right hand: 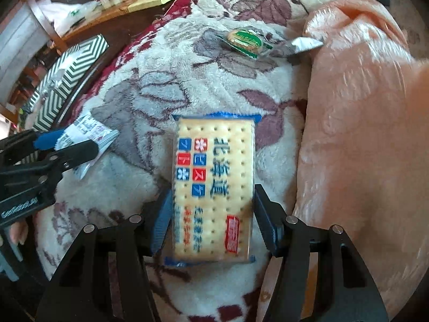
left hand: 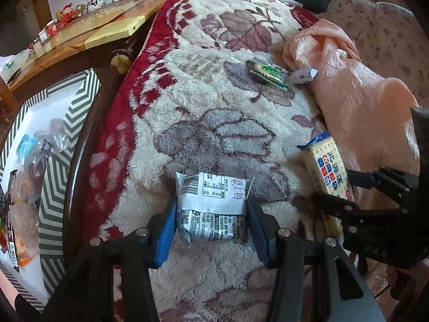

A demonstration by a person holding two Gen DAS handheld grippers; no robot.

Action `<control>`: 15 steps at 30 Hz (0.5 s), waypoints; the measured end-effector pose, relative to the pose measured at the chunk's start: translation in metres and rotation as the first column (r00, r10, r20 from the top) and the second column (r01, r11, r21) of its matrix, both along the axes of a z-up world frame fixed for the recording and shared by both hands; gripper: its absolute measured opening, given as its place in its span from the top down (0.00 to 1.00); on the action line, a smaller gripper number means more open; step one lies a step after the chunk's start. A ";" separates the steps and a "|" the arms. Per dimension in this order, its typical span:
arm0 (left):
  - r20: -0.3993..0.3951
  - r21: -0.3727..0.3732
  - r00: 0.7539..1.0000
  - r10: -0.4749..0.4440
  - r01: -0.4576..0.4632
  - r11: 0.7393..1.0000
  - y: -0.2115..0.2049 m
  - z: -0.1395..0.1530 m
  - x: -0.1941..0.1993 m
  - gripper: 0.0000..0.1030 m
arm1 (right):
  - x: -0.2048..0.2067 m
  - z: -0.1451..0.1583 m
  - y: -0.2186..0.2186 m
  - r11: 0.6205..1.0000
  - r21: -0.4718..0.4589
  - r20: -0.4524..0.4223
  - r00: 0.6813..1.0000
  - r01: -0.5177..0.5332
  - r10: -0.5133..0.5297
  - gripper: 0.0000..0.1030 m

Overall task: Organize snacks
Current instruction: 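Carry the white pack in the left tool while the right tool carries the cracker pack to the tray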

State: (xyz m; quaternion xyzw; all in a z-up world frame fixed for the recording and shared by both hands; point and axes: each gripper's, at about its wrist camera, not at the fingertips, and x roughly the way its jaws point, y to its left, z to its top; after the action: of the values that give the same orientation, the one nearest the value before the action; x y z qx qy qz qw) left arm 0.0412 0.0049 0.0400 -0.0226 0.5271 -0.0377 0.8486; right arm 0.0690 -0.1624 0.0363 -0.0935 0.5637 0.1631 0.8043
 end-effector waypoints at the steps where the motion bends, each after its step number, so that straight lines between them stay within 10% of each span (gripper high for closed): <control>1: 0.000 0.002 1.000 -0.001 0.001 1.000 0.000 0.000 0.000 0.48 | 0.001 -0.001 0.003 1.000 -0.012 0.002 1.000 -0.014 0.014 0.43; 15: 0.064 0.002 0.998 0.020 -0.020 1.000 0.008 0.022 -0.019 0.48 | -0.018 0.024 0.005 0.995 0.082 0.035 0.998 -0.050 0.047 0.47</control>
State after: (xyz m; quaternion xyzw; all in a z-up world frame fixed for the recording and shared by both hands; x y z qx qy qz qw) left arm 0.0221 0.0131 0.0624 -0.0257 0.4997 -0.0294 0.8653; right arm 0.0515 -0.1573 0.0606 -0.0762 0.5404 0.2042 0.8127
